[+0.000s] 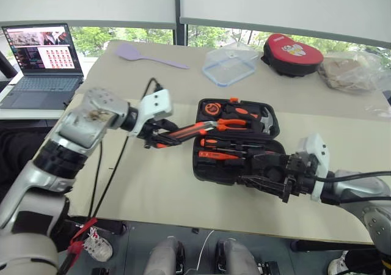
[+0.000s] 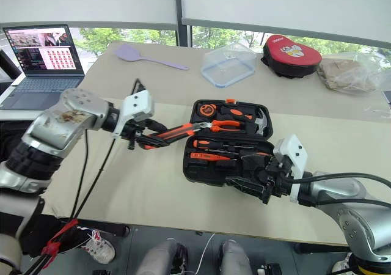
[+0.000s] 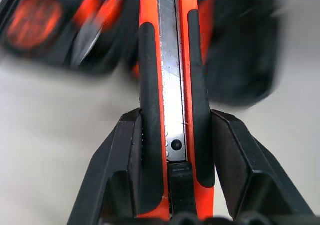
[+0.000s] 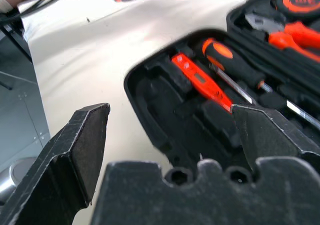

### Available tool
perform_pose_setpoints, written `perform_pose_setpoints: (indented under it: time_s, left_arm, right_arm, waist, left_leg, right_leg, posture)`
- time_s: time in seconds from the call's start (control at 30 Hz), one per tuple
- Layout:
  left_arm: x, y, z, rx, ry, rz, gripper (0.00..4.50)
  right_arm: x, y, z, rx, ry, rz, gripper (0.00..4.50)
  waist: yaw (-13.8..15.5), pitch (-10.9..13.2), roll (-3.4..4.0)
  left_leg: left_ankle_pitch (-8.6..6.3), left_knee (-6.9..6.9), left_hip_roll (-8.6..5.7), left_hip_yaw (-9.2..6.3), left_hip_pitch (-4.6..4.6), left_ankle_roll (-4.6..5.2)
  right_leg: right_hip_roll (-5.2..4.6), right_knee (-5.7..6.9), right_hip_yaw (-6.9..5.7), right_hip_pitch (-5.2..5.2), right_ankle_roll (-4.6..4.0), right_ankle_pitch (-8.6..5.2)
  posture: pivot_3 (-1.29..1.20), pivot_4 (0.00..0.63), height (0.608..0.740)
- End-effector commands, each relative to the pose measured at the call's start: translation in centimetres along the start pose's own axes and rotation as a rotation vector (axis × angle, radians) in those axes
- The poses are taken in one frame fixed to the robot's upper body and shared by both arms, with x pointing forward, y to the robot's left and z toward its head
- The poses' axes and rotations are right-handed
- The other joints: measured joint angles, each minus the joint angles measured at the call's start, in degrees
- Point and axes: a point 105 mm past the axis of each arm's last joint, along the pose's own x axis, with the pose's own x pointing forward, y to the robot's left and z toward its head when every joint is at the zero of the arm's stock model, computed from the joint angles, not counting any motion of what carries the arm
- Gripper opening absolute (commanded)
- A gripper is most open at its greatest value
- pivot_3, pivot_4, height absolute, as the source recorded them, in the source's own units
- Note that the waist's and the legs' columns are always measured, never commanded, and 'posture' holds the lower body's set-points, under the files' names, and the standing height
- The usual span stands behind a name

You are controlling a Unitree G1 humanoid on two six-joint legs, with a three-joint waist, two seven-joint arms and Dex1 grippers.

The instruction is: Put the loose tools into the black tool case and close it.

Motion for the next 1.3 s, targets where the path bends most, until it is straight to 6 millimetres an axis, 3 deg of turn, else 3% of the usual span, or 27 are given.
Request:
perform_pose_setpoints:
  time_s: [0.03,0.2,0.37,0.57,1.17,1.23,1.3]
  left_arm:
    - [3.7,-0.4,2.4,0.055,0.016,-0.107,1.6]
    - [7.6,-1.6,2.9,0.056,0.088,-0.218,1.6]
    - [9.4,-1.5,1.9,-0.004,0.2,-0.222,1.6]
    - [11.1,-1.2,0.7,-0.094,0.283,-0.232,1.6]
    - [12.8,-1.8,-0.5,-0.135,0.334,-0.277,1.6]
    - [12.4,-1.6,-0.1,-0.131,0.317,-0.273,2.58]
    - [11.6,-1.3,0.8,-0.123,0.279,-0.277,3.17]
  right_arm:
    - [-1.5,-0.3,0.3,-0.06,0.007,-0.074,4.5]
    - [-3.3,-0.4,-0.1,-0.045,0.012,-0.149,4.5]
    - [-4.4,-0.6,0.0,-0.045,0.0,-0.214,4.5]
    - [-4.3,-0.1,0.0,-0.044,-0.014,-0.23,4.5]
    - [-3.5,-0.7,0.1,-0.049,-0.025,-0.249,4.5]
    - [-3.4,-0.8,0.1,-0.049,-0.025,-0.248,4.5]
    - [-3.3,-0.8,0.1,-0.048,-0.025,-0.244,4.5]
  waist:
    - [0.3,0.0,-0.01]
    - [-0.4,0.0,-0.01]
    - [-0.9,0.0,-0.01]
    - [-0.6,0.0,-0.02]
    - [0.0,0.0,0.0]
    - [0.0,0.0,0.0]
    - [0.0,0.0,-0.01]
  left_leg:
    - [0.01,0.01,-0.03,-0.02,0.0,0.06]
    - [-0.04,0.01,-0.21,0.01,-0.02,0.23]
    - [-0.04,0.0,-0.14,-0.01,0.06,0.23]
    - [-0.15,0.02,-0.15,-0.07,-0.03,0.41]
    - [-0.29,0.07,-0.18,-0.09,0.02,0.65]
    - [-0.32,0.08,-0.19,-0.1,0.0,0.7]
    - [-0.34,0.11,-0.19,-0.09,-0.04,0.73]
  right_leg:
    - [0.0,-0.01,-0.02,0.06,0.05,-0.02]
    - [-0.01,-0.01,0.2,0.0,0.23,-0.03]
    - [0.02,0.04,0.27,0.01,0.23,-0.03]
    - [-0.07,0.0,0.32,-0.01,0.29,-0.07]
    - [-0.2,-0.05,0.41,0.1,0.36,-0.02]
    - [-0.22,-0.05,0.4,0.1,0.36,-0.02]
    - [-0.22,-0.06,0.4,0.07,0.39,-0.01]
  posture:
    - [0.0,0.15,0.731]
    - [0.0,0.15,0.731]
    - [0.0,0.15,0.731]
    - [0.0,0.15,0.731]
    - [0.0,0.15,0.731]
    - [0.0,0.15,0.731]
    - [0.0,0.15,0.731]
